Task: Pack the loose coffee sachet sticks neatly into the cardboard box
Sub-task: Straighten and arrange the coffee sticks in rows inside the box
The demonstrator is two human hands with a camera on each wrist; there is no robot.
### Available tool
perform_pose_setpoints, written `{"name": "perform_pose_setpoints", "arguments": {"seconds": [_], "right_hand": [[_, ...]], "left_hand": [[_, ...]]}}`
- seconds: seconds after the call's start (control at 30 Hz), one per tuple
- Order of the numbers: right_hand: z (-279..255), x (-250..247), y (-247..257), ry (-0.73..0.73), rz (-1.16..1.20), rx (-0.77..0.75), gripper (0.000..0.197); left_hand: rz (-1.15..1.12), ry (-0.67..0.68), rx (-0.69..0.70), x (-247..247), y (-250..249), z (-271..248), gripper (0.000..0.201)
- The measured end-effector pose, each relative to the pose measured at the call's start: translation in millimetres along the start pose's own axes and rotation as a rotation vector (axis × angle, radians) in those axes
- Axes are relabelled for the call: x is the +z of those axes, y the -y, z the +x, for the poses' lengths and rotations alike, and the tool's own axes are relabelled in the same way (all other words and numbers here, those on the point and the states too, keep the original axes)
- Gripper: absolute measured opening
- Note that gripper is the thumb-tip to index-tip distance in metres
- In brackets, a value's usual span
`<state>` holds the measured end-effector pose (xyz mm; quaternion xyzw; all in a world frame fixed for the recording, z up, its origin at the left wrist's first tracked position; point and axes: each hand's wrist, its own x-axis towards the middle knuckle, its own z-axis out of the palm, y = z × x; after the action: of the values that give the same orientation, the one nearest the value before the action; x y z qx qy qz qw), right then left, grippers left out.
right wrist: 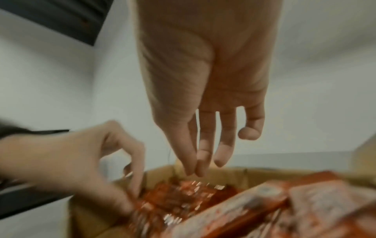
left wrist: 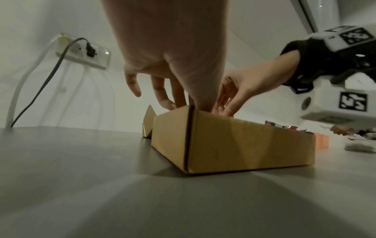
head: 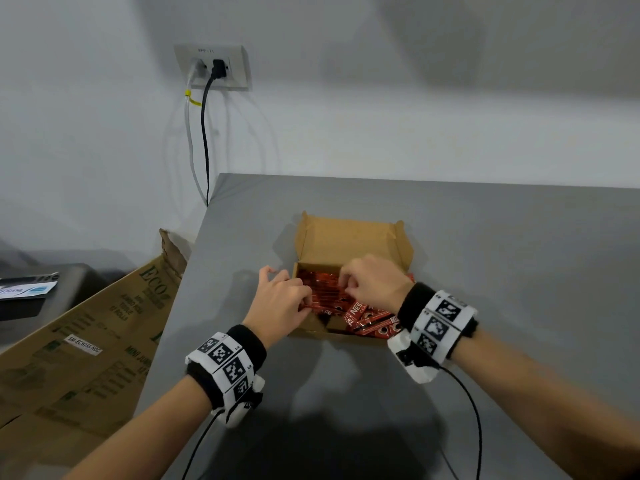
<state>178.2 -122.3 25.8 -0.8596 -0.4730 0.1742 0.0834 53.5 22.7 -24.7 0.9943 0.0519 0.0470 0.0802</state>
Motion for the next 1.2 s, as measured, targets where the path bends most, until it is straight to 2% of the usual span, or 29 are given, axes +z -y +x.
{"name": "perform_pose_setpoints", "arguments": {"seconds": [0.13,0.37,0.43,0.53,0.67,0.83,0.9,1.0,1.1,1.2], "right_hand": [[-11.3,-14.6,-29.2,-0.061,0.064,0.066,0.016],[-29.4,4.7,-31.7,0.043,-0.166,-0.098,0.036],[-26.2,6.7,-30.7,0.069,-0.223,-0.125,0.037],[-21.1,2.9,-29.6,0.064,-0.239,-0.117,0.029],[-19.8,-6.4,-29.3,0.018,-0.129,-0.081,0.006],[-22.0,-7.8,-6.1,-0.181,0.206,-0.066,0.013],[-19.4,1.0,10.6,-0.120,0.324,-0.057,0.014],[-10.1,15.6,29.0,-0.024,0.211,-0.111,0.011],[2.0,24.4,40.4,0.042,0.026,-0.124,0.009],[8.8,24.6,44.3,0.076,-0.036,-0.101,0.007]], "left_hand": [[0.001,-0.011,-0.023,5.9,-1.7,1.9,0.022],[-0.030,-0.070,-0.024,9.6,-6.1,-1.0,0.027],[-0.047,-0.061,-0.023,7.8,-5.2,-0.2,0.024],[-0.056,-0.020,-0.025,4.0,-2.6,3.1,0.011],[-0.091,-0.023,-0.031,-0.7,1.4,2.5,0.011],[-0.263,-0.179,-0.149,-5.7,15.4,1.2,0.004],[-0.295,-0.234,-0.182,-7.8,19.4,3.3,0.007],[-0.366,-0.276,-0.161,-11.9,20.6,4.8,0.009],[-0.454,-0.225,-0.139,-16.9,18.3,1.4,0.012],[-0.343,-0.021,-0.065,-21.4,16.3,-1.1,0.027]]}}
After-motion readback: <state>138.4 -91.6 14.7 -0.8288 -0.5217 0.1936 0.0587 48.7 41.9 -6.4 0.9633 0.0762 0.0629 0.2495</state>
